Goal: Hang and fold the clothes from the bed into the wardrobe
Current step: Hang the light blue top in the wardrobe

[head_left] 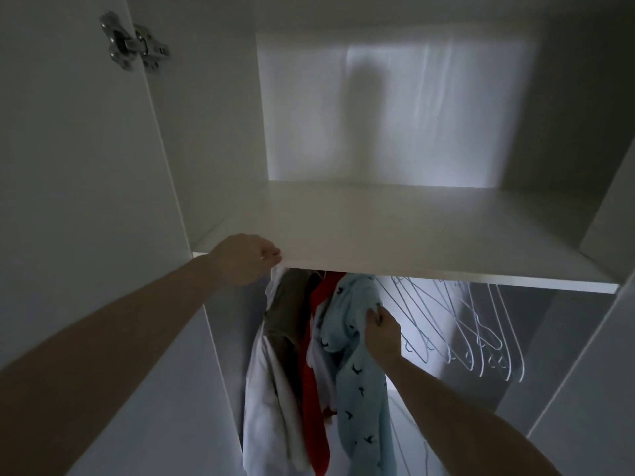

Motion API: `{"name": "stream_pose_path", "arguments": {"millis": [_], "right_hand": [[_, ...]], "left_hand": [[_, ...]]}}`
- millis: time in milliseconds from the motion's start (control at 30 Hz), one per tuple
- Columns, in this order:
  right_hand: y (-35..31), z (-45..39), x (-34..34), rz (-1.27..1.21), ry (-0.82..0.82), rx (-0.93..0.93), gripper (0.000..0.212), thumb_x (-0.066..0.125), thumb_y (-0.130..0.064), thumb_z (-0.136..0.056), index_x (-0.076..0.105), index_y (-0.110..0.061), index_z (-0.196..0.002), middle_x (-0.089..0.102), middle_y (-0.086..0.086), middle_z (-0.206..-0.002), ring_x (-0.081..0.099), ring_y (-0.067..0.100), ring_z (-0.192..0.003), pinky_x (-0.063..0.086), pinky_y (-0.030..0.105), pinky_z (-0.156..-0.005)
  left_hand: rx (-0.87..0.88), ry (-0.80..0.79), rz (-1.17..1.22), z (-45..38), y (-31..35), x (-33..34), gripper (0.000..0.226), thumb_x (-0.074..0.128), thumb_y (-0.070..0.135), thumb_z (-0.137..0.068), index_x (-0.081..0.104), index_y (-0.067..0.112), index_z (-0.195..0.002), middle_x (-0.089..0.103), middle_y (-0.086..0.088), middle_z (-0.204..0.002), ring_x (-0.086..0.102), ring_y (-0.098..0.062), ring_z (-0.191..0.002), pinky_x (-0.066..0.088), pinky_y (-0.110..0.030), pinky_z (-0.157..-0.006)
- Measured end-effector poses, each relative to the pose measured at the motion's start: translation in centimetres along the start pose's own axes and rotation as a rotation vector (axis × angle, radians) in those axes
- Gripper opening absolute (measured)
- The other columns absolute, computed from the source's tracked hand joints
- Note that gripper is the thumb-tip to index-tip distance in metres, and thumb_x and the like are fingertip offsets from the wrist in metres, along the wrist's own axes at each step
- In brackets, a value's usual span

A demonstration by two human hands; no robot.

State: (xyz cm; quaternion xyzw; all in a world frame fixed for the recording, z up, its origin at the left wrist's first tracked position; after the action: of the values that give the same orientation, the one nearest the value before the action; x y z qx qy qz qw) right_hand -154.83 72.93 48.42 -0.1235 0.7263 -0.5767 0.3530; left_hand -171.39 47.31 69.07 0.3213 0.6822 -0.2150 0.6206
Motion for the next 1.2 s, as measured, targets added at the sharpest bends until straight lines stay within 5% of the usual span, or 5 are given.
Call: {"name": "stream_pose_path", "arguments": {"millis": [167,500,733,900,1200], "right_hand": [[-1.3,-2.8,1.5,0.018,-0.043,-0.010,0.049,0.042,-0.030,-0.109,0.047,-0.005,-0.151,0.066,0.014,-0.129,0.063,0.027,-0.111,0.051,0.045,-0.103],[-0.6,-4.9,4.6,0.133,-0.094,0.073,0.050,0.038,-0.030,-0.109,0.042,-0.011,-0.155,0.053,0.012,-0.151,0.052,0.033,-0.136,0.044,0.043,-0.111],[0.5,-4.8,5.7,0.191,-0.148,0.150,0.047,0.042,-0.026,-0.105,0.049,-0.013,-0.149,0.062,0.012,-0.136,0.061,0.032,-0.118,0.053,0.040,-0.096],[-1.7,-4.8,7.8,0.214,-0.235,0.141,0.023,0.043,-0.024,-0.104,0.061,-0.010,-0.097,0.066,0.009,-0.094,0.061,0.019,-0.074,0.056,0.034,-0.070],[-0.4,-2.8,7.6,0.304,-0.363,0.159,0.040,0.044,-0.039,-0.105,0.066,-0.006,-0.113,0.067,0.008,-0.097,0.063,0.021,-0.081,0.049,0.027,-0.062]], "left_hand": [[-0.027,0.044,0.010,-0.7,-0.7,-0.6,0.034,0.058,0.055,-0.096,0.076,0.036,-0.118,0.074,0.009,-0.116,0.068,-0.018,-0.098,0.042,-0.026,-0.082],[-0.034,0.098,0.034,-1.1,-0.4,-1.4,0.027,0.063,0.044,-0.097,0.074,0.039,-0.122,0.072,0.016,-0.124,0.067,-0.014,-0.108,0.038,-0.019,-0.086],[-0.041,0.094,0.019,-0.7,0.0,-1.5,0.030,0.061,0.040,-0.100,0.071,0.035,-0.128,0.070,0.011,-0.129,0.065,-0.018,-0.114,0.039,-0.021,-0.091],[-0.036,0.074,-0.082,-0.6,0.3,-1.0,0.034,0.055,0.041,-0.102,0.069,0.031,-0.132,0.067,0.004,-0.132,0.061,-0.024,-0.120,0.042,-0.031,-0.101],[-0.002,0.057,-0.235,-0.7,1.2,-0.3,0.036,0.043,0.037,-0.107,0.069,0.024,-0.129,0.068,-0.002,-0.123,0.063,-0.026,-0.111,0.044,-0.033,-0.093]]}}
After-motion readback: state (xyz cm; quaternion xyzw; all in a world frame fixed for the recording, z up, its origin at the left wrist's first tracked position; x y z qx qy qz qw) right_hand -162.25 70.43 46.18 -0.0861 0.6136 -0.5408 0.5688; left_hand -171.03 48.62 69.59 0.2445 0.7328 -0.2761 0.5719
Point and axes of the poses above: each hand's wrist, its own z-axis away from the middle knuckle, its own x-axis out of the palm, y = z × x, the point moved 10 cm from there along -z, towards the middle knuckle
